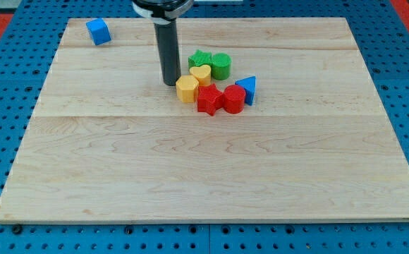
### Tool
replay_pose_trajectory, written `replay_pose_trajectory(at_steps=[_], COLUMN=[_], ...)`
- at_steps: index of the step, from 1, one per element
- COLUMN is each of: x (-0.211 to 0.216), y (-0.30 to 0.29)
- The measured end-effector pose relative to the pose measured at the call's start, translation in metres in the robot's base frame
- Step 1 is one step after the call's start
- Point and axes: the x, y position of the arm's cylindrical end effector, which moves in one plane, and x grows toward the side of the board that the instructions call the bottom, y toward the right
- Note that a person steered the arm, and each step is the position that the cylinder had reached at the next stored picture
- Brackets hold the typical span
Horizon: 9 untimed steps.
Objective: Adjust the group of blocks at the center
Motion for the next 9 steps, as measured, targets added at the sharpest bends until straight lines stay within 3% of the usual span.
replay_pose_trajectory(at_steps=[1,3,5,9], x=[0.0,-0.011,-0.061,-0.055], y=[0.006,-0.04,0.009,0.04])
